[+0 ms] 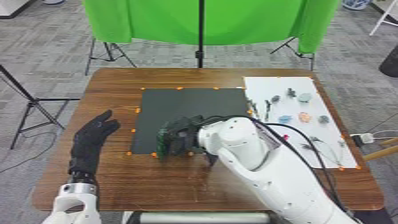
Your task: Arrange flowers
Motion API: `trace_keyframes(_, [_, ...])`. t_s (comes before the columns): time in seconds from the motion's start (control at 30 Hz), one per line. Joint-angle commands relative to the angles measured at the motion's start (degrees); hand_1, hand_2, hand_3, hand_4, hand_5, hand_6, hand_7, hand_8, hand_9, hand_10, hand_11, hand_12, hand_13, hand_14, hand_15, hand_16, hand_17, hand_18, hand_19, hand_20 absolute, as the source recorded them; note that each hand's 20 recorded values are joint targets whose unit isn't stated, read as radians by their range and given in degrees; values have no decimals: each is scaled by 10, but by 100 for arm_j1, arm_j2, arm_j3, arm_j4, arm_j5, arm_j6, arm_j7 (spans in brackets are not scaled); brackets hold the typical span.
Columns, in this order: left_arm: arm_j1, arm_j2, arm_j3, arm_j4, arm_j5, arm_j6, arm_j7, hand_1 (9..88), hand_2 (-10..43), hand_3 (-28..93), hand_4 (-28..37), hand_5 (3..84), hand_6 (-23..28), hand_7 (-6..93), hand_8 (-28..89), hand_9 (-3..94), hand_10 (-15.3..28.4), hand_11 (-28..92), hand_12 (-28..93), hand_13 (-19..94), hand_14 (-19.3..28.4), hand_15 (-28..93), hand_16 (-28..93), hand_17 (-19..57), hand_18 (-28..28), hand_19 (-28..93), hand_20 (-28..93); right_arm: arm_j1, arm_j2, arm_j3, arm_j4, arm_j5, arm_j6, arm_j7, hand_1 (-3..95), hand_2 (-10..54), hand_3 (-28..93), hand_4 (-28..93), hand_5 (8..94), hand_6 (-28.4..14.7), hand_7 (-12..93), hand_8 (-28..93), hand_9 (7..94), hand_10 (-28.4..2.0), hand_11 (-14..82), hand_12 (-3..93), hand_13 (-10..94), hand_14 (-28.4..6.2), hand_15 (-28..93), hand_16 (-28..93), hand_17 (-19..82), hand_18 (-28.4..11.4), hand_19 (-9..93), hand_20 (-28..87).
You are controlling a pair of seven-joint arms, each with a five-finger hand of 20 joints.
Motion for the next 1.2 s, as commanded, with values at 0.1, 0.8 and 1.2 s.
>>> trace_keyframes(0.1, [73,-61,-22,-20,9,-58,-28,277,-24,647,-156,459,23,143,-47,455,128,194,169,395,157,146,43,103,105,25,227,-109,778,504,-773,983,-303,826,180,126,787,76,481,-26,74,-78,463,-107,60,70,886,-65,515,237,602,-139,932,377])
trace_keyframes(0.8, [144,-1,-106,-85,84,-81,-40,279,-24,648,-158,462,23,147,-49,459,128,198,168,396,156,147,43,104,105,25,228,-3868,2223,5323,-1872,2111,1798,3495,283,-95,533,-191,643,-19,149,-66,764,-143,230,229,858,-54,507,279,564,-132,924,414])
trace_keyframes(1.2, [186,-2,-142,-100,54,-79,-52,279,-24,648,-155,462,23,146,-48,459,129,197,168,395,157,148,43,104,105,25,229,-4584,1799,5927,-1468,2148,1163,3550,299,-95,513,-231,674,-16,161,-81,784,-140,217,217,876,-43,513,287,584,-120,932,431])
